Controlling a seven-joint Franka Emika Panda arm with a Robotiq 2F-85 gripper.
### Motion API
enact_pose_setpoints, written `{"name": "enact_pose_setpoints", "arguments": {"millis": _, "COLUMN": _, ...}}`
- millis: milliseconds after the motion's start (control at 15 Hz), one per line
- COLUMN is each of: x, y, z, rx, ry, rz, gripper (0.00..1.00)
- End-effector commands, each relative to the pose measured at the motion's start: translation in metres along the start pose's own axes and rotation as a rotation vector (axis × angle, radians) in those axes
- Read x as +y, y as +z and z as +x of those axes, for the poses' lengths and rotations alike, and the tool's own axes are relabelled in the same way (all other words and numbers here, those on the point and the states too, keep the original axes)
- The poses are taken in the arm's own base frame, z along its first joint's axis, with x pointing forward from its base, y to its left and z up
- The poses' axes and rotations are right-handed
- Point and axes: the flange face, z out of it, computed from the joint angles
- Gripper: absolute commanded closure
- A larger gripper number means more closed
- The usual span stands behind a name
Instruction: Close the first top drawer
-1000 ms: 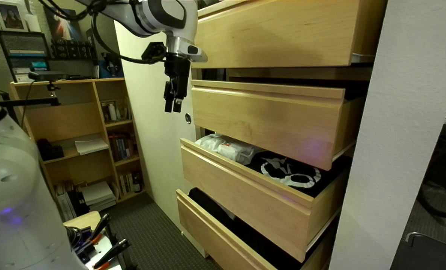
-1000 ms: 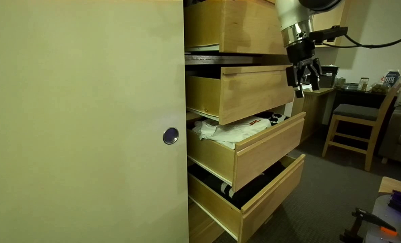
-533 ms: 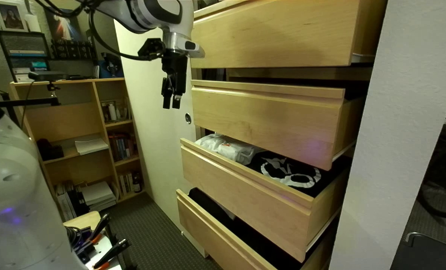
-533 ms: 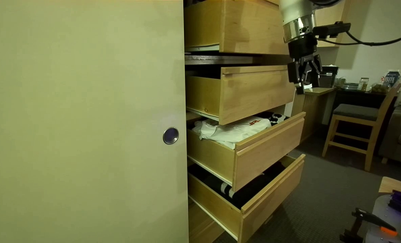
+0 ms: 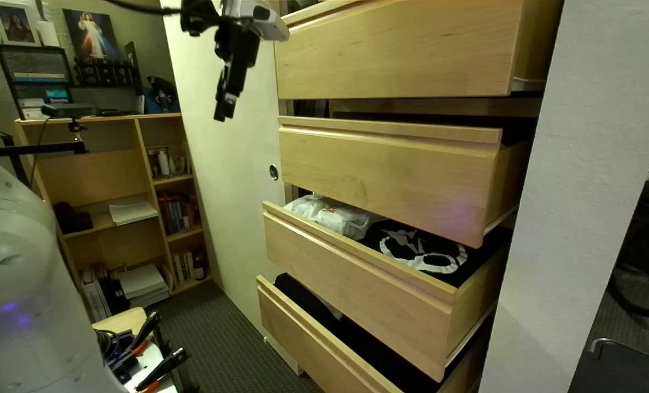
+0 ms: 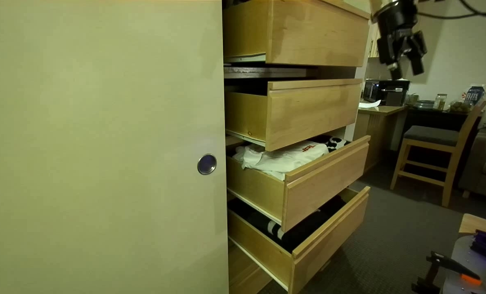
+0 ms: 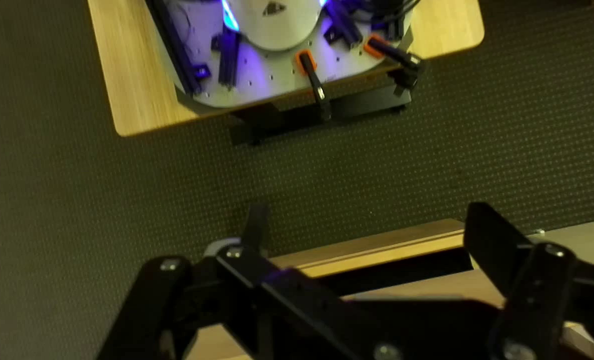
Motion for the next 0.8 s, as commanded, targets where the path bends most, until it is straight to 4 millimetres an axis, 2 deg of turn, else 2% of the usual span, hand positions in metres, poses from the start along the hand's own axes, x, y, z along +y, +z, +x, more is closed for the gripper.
{"name": "enact_pose_setpoints", "arguments": {"millis": 0, "x": 0.052, "y": -0.060, "z": -0.057, "rx": -0.083, "ry": 0.128, "rz": 0.097, "gripper": 0.00}}
{"name": "enact_pose_setpoints", "arguments": {"millis": 200, "x": 0.099, "y": -0.111, "z": -0.109, "rx": -0.129, "ry": 0.228, "rz": 0.179, "gripper": 0.00}}
{"name": "enact_pose_setpoints", "arguments": {"millis": 267, "x": 0.038, "y": -0.042, "z": -0.087, "rx": -0.073, "ry": 0.038, "rz": 0.052, "gripper": 0.00}}
{"name": "enact_pose_setpoints", "arguments": {"millis": 333, "x": 0.042, "y": -0.052, "z": -0.097, "rx": -0.049, "ry": 0.017, "rz": 0.059, "gripper": 0.00}}
{"name": "enact_pose_setpoints", "arguments": {"millis": 467, "x": 0.017, "y": -0.027, "z": -0.095, "rx": -0.028, "ry": -0.073, "rz": 0.019, "gripper": 0.00}}
{"name": "enact_pose_setpoints", "arguments": {"millis": 533, "x": -0.002, "y": -0.009, "z": -0.093, "rx": -0.021, "ry": -0.119, "rz": -0.012, "gripper": 0.00}}
{"name": "enact_pose_setpoints", "arguments": {"millis": 600, "x": 0.055, "y": -0.087, "z": -0.114, "rx": -0.089, "ry": 0.070, "rz": 0.110, "gripper": 0.00}}
{"name": "enact_pose_setpoints", "arguments": {"millis": 667, "x": 0.053, "y": -0.079, "z": -0.114, "rx": -0.116, "ry": 0.089, "rz": 0.093, "gripper": 0.00}}
{"name": "enact_pose_setpoints", "arguments": {"millis": 733, "x": 0.064, "y": -0.089, "z": -0.121, "rx": -0.137, "ry": 0.127, "rz": 0.103, "gripper": 0.00}}
